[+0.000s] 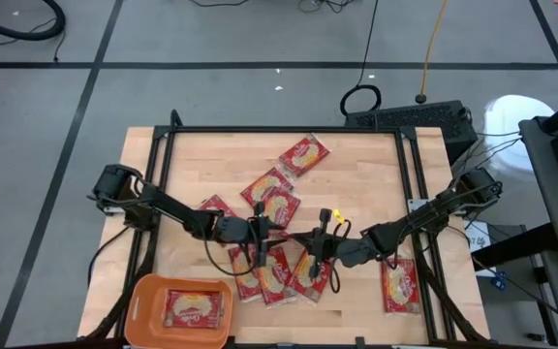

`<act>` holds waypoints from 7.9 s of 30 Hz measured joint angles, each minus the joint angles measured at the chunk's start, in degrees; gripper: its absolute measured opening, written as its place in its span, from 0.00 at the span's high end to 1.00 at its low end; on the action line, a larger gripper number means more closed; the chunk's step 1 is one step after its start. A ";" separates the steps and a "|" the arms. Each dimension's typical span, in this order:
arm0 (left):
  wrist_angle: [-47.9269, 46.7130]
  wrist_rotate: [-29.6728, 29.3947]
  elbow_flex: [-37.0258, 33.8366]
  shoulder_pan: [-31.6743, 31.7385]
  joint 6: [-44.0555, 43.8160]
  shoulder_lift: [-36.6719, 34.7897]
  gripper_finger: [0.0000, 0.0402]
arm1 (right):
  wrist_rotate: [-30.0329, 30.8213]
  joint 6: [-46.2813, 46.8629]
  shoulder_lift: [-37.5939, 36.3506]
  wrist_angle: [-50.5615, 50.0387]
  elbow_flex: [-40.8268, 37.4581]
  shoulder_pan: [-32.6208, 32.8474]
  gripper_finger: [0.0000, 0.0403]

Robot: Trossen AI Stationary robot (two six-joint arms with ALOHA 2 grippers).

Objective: Sort popcorn bags into baskets
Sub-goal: Put the popcorn bag into the orange bin

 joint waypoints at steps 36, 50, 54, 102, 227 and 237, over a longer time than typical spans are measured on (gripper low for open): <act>-26.80 -0.83 -0.04 -2.70 5.51 -35.94 0.91 | 8.46 18.95 -0.14 15.45 -9.34 3.66 0.50; 2.75 1.67 -0.04 -4.23 10.69 -29.00 0.91 | -7.49 3.00 12.97 55.06 -7.71 -2.31 0.47; 7.87 3.36 -0.04 -4.70 11.64 -25.89 0.93 | -9.07 2.93 15.14 58.29 -5.98 -4.13 0.46; -43.61 -10.12 4.05 -9.29 -6.81 -44.50 0.45 | -22.52 31.80 -4.24 -24.30 5.03 -7.58 0.93; -22.55 -6.92 -8.98 -10.84 -1.40 -39.70 0.66 | -21.11 8.32 18.21 37.28 0.76 -9.99 0.93; -31.71 -9.31 -7.90 -10.90 -7.13 -49.14 0.36 | -21.20 12.50 18.18 30.15 0.76 -9.99 0.96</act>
